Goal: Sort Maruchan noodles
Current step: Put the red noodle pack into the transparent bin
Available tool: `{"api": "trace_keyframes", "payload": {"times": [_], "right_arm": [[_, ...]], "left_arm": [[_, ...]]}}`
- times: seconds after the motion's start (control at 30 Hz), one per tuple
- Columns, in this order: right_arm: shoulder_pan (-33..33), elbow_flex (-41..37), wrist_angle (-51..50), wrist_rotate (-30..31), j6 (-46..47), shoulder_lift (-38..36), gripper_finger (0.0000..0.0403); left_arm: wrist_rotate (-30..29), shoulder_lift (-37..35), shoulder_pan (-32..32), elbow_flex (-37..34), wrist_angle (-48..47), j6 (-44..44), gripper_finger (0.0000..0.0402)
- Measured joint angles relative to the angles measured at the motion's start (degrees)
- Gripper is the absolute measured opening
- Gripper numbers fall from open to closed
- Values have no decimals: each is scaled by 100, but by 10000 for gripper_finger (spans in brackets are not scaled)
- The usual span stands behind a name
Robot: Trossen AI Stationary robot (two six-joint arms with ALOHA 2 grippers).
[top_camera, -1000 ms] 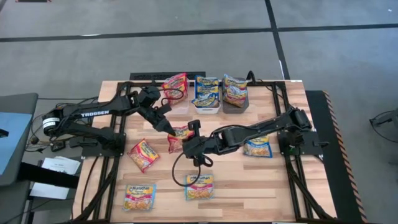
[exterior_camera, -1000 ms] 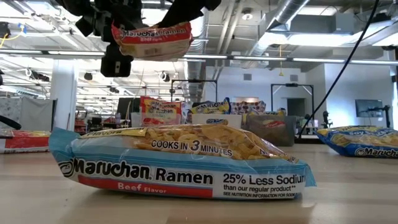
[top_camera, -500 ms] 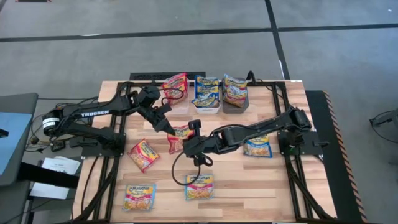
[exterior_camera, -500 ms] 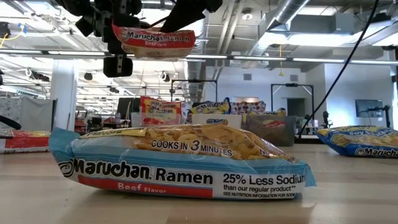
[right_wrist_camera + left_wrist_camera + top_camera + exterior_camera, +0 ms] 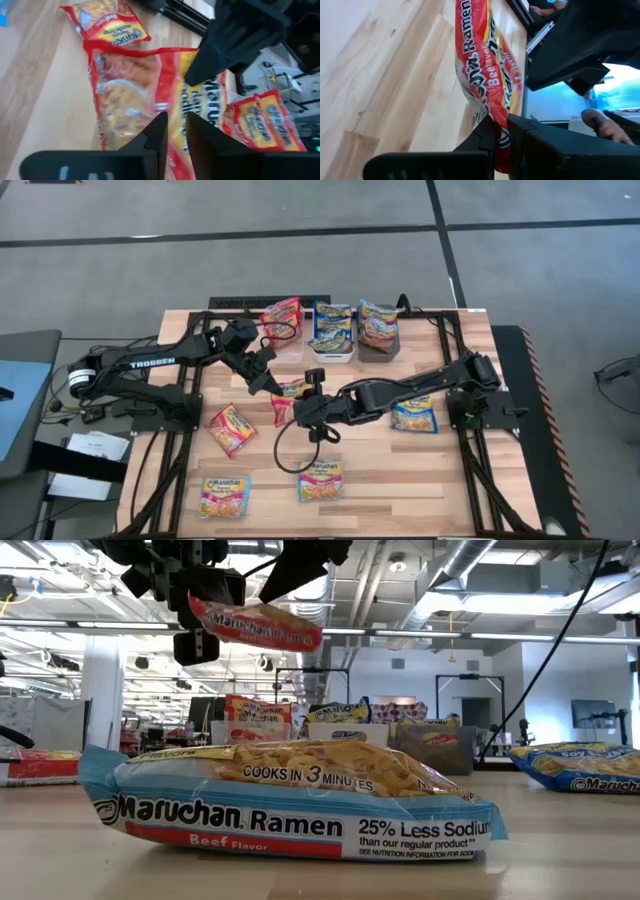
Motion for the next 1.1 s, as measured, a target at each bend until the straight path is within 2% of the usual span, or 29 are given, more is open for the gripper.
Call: {"api": "trace_keyframes", "payload": {"times": [0.13, 0.33, 0.67, 0.9, 1.1], "right_arm": [[2, 338, -364, 262, 4, 5, 104], [3, 884, -1068, 296, 111, 5, 109], [-167, 1512, -2956, 409, 781, 4, 108], [-360, 1520, -3851, 418, 1494, -1, 107], [-444, 1520, -3933, 417, 1591, -1, 107]], "left_arm": [[-198, 0, -2, 0, -39, 93, 1], [-540, 0, 2, 0, -208, 370, 1], [-1182, -15, 97, 2, -290, 1206, 0], [-1719, -15, 503, 2, -260, 1967, 0], [-2087, -15, 1011, 2, -218, 2902, 0]]}}
